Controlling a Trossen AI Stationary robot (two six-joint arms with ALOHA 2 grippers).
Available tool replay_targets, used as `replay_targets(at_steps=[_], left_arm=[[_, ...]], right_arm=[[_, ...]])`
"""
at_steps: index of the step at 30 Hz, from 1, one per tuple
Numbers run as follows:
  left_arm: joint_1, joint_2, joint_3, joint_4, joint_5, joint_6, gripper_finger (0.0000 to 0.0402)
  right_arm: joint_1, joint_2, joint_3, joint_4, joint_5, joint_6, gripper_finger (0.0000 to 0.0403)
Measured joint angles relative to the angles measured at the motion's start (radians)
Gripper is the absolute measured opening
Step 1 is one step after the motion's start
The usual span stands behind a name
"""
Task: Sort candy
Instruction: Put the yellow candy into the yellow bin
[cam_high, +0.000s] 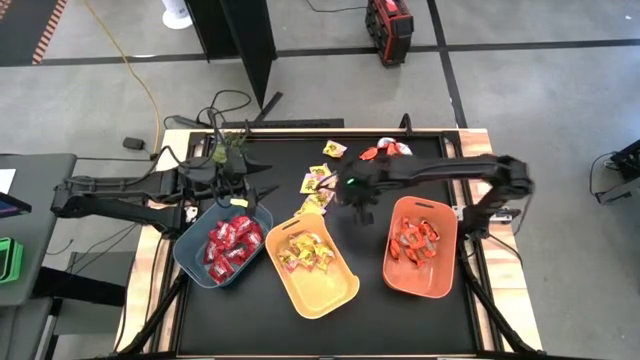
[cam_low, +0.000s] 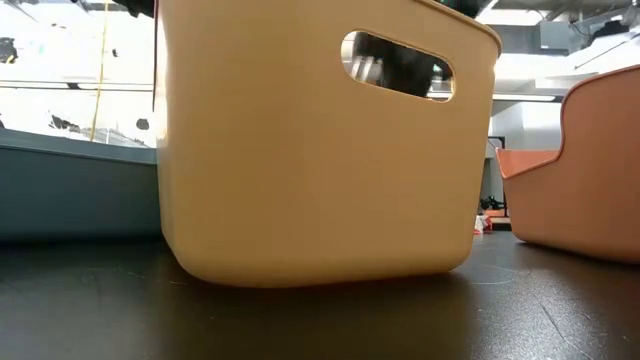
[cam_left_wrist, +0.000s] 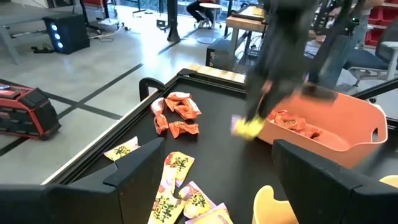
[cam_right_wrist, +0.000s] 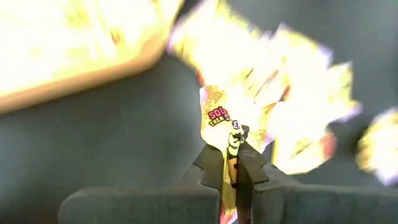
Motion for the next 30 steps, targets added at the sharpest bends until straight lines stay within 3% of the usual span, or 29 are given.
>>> replay_targets(at_steps=[5, 8, 14, 23, 26, 30], left_arm=[[0.000, 0.000, 0.000, -0.002, 0.012, -0.001, 0.0293], [0.000, 0.000, 0.000, -0.002, 0.036, -0.002, 0.0293], [0.000, 0.000, 0.000, -0.003, 0.037, 0.001, 0.0293], [0.001, 0.000, 0.000, 0.015, 0.037, 0.037, 0.0293], [0.001, 0.000, 0.000, 0.038, 0.037, 0.058, 0.0293], [0.002, 0.000, 0.000, 0.059, 0.037, 0.086, 0.0293]], right_arm=[[-0.041, -0.174, -0.056, 0.240, -0.335, -0.026, 0.0008], [-0.062, -0.238, -0.101, 0.361, -0.458, -0.011, 0.0006], [-0.038, -0.222, -0.137, 0.399, -0.477, 0.050, 0.0004], [0.158, -0.045, -0.136, 0.551, -0.485, 0.127, 0.0018], [0.174, 0.004, -0.135, 0.628, -0.482, 0.216, 0.0039], [0.179, 0.068, -0.131, 0.705, -0.477, 0.303, 0.0096]])
